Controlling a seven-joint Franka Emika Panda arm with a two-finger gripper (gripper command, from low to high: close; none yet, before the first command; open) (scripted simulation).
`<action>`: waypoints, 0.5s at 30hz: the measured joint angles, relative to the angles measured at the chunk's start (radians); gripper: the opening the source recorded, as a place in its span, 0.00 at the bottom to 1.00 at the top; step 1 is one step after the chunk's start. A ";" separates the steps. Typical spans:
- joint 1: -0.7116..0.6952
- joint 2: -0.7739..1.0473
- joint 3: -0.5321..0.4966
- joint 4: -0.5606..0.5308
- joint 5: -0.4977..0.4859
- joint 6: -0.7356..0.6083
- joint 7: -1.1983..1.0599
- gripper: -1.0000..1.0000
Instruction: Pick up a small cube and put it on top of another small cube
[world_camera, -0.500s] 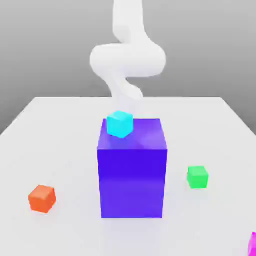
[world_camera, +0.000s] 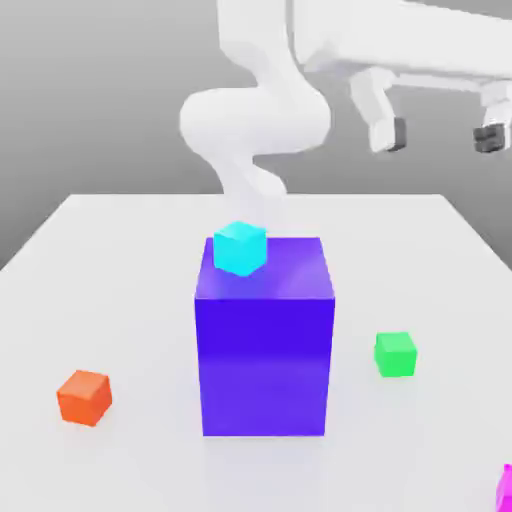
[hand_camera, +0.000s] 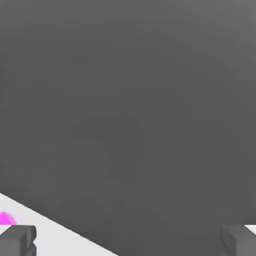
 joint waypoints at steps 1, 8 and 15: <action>0.009 0.036 0.008 0.005 -0.004 0.008 -0.015 0.50; 0.088 0.291 0.046 0.044 -0.044 0.062 -0.109 0.50; 0.151 0.549 0.086 0.083 -0.109 0.114 -0.186 0.50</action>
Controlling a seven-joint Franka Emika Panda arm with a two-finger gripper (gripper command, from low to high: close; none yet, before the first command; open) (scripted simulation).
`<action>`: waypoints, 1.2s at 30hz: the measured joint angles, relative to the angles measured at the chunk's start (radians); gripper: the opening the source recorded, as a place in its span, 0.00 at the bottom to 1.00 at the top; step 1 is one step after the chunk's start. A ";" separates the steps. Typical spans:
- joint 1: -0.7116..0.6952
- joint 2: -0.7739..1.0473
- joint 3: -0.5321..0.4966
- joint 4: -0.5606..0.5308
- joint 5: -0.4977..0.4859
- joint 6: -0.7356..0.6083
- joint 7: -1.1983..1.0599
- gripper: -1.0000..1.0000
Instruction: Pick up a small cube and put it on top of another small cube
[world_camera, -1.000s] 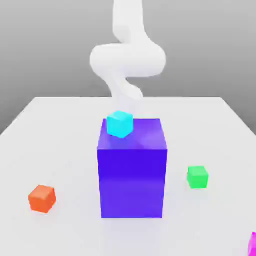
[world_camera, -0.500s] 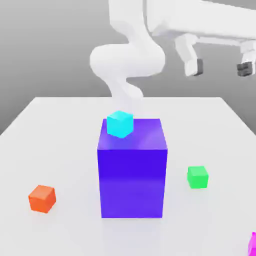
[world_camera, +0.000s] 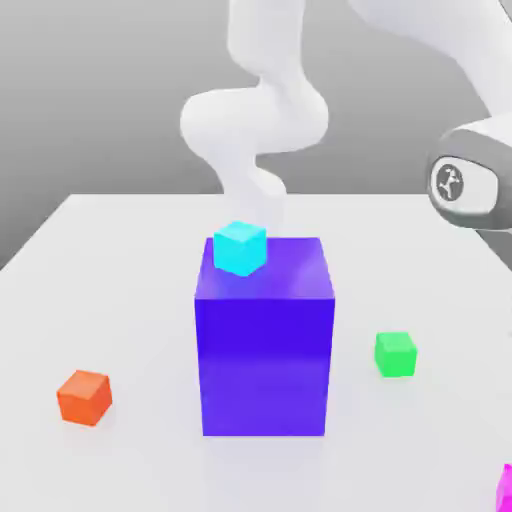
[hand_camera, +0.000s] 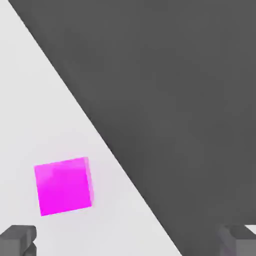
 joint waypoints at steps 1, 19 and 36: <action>0.010 0.037 0.004 0.006 -0.011 0.007 -0.010 0.50; 0.025 0.026 0.034 -0.048 0.051 0.026 0.022 0.00; 0.101 -0.570 0.201 -0.667 0.444 0.077 0.716 0.00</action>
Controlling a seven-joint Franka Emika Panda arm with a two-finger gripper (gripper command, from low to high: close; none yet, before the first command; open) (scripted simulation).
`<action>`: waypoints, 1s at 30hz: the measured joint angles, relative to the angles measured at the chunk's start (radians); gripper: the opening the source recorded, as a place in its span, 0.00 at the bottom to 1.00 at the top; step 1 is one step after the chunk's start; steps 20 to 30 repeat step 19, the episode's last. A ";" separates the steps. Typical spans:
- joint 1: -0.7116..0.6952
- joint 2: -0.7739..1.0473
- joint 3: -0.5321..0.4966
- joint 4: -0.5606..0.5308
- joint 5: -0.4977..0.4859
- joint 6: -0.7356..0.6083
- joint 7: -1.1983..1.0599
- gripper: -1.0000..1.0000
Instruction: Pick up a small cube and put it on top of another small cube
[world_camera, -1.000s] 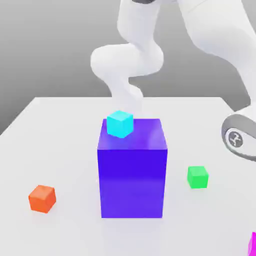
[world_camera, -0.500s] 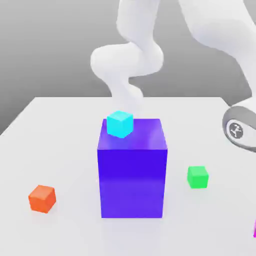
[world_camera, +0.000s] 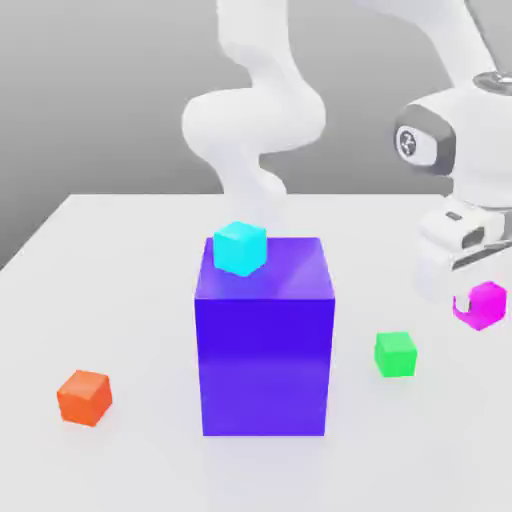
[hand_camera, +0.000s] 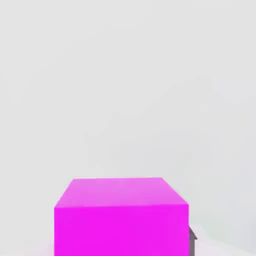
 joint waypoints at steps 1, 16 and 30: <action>-0.007 -0.029 0.014 -0.038 -0.002 0.008 0.058 0.00; -0.247 0.107 0.175 -0.166 -0.355 0.243 0.503 0.00; -0.263 0.169 0.172 -0.167 -0.401 0.309 0.535 0.00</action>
